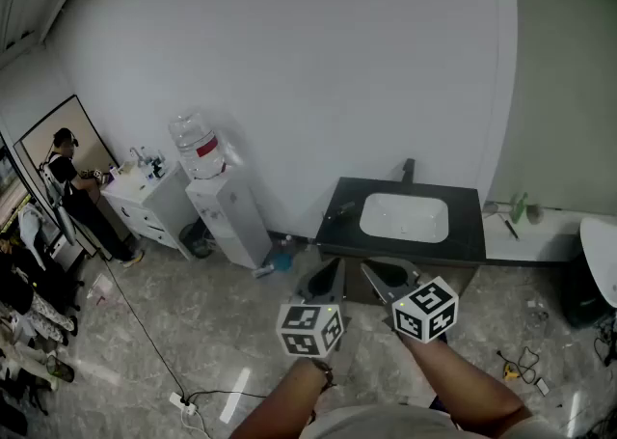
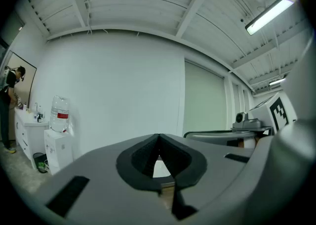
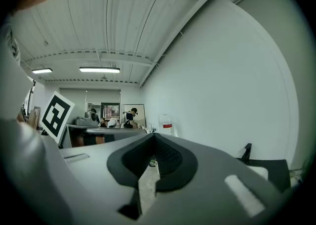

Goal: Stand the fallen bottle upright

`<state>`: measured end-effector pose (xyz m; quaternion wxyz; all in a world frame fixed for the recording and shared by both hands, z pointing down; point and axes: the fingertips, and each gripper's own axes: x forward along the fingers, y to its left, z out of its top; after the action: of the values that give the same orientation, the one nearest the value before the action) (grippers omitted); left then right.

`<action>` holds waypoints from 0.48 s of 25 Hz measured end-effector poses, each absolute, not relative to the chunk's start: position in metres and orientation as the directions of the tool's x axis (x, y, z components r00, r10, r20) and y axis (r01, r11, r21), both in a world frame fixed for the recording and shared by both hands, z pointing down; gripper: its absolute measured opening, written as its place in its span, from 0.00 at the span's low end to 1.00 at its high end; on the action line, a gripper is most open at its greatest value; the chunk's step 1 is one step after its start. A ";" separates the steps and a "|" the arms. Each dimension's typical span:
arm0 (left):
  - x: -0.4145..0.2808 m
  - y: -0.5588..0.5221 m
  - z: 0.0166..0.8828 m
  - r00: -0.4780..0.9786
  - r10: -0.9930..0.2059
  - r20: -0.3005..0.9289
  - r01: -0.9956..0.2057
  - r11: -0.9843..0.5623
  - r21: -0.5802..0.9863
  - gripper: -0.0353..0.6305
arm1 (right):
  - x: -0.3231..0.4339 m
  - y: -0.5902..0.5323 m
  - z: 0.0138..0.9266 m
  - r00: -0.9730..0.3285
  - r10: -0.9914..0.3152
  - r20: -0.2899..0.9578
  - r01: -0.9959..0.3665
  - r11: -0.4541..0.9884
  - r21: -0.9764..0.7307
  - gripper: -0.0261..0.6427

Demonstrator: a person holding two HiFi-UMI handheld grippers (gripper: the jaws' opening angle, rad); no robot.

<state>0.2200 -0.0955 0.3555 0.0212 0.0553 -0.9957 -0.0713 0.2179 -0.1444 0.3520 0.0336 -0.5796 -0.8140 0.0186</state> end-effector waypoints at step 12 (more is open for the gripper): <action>0.214 -0.089 0.364 -0.992 -0.117 0.043 -0.109 0.981 0.159 0.06 | 0.210 -0.140 0.358 -0.325 0.945 0.035 0.942 0.327 -0.071 0.04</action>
<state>0.2136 -0.0893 0.3640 0.0261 0.0569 -0.9950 -0.0783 0.2098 -0.1399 0.3580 0.0348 -0.5797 -0.8138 0.0188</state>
